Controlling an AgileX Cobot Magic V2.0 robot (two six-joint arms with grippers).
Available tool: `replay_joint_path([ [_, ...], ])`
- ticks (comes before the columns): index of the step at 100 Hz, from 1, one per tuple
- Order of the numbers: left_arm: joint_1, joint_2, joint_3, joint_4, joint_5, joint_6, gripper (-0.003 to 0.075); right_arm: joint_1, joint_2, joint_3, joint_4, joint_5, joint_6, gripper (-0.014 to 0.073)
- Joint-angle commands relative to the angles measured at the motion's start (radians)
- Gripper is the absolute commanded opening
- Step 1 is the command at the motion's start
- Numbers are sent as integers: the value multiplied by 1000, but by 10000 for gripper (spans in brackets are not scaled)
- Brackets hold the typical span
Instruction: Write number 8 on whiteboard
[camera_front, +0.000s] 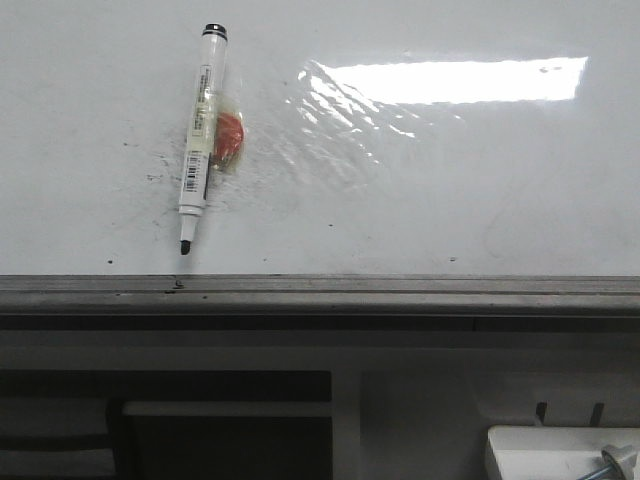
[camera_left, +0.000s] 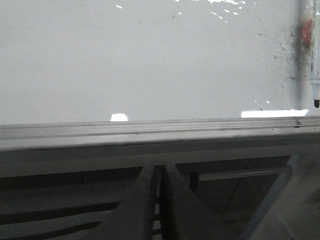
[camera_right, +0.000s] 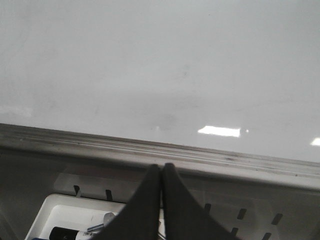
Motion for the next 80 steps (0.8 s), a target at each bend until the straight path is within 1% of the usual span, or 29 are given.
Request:
replay_joint_path([
  [1, 3, -6, 39, -17, -25, -7, -20, 0, -18, 13, -15, -33, -3, -64],
  [55, 3, -6, 39, -13, -25, -7, -20, 0, -18, 13, -15, -27, -3, -64],
  [58, 3, -6, 39, -13, -25, -7, -20, 0, -18, 13, -36, -27, -3, -64],
  [63, 3, -6, 39, -13, -27, -7, -20, 0, -18, 13, -142, -26, -3, -64],
  [66, 3, -6, 39, -10, -30, -7, -20, 0, -18, 13, -172, -26, -3, -64],
  [75, 3, -6, 39, -5, -75, -7, -20, 0, -18, 13, -198, -32, -3, -64],
  [80, 3, -6, 39, -54, -118, -7, -20, 0, -18, 13, -234, -59, -3, -64],
])
